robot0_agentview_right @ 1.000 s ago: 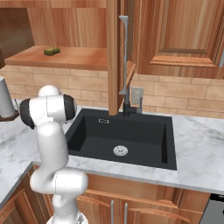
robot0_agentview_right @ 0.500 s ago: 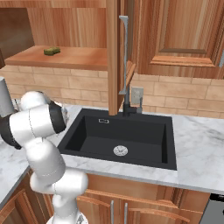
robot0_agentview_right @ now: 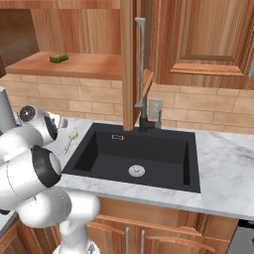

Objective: Locate and retrieve the sponge and dish brush from the cabinet. Place them next to the sink.

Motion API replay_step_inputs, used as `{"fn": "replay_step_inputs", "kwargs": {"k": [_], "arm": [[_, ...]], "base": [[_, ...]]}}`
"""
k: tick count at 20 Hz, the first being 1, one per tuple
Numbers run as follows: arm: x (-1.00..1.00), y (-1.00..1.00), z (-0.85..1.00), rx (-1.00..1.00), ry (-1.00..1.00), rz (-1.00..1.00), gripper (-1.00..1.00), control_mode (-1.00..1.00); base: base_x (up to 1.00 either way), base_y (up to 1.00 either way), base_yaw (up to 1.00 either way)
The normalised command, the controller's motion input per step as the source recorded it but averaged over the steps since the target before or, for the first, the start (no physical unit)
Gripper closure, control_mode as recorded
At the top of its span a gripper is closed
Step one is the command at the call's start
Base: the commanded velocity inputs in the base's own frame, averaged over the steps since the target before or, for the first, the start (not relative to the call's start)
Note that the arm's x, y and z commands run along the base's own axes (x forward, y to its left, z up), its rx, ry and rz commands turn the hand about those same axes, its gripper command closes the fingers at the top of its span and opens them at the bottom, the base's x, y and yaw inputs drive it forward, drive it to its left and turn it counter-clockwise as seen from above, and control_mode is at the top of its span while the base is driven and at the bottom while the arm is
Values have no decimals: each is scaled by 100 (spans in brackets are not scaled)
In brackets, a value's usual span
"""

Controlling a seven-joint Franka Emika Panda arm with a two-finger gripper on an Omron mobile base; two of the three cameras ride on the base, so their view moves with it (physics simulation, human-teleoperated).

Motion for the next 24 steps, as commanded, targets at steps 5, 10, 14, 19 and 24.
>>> {"fn": "replay_step_inputs", "kwargs": {"k": [5, 10, 14, 19, 24], "arm": [[-45, 0, 90, 9, -14, 1, -100, -100], [-33, 0, 87, 3, -5, 9, -100, -100], [-32, 0, 87, 1, -3, 10, -100, -100], [-27, -3, 74, -4, -2, 4, -100, -100], [-24, 0, 76, -13, -1, 1, -100, -100]], "base": [[0, 0, 0], [0, 0, 0], [0, 0, 0], [0, 0, 0], [0, 0, 0]]}}
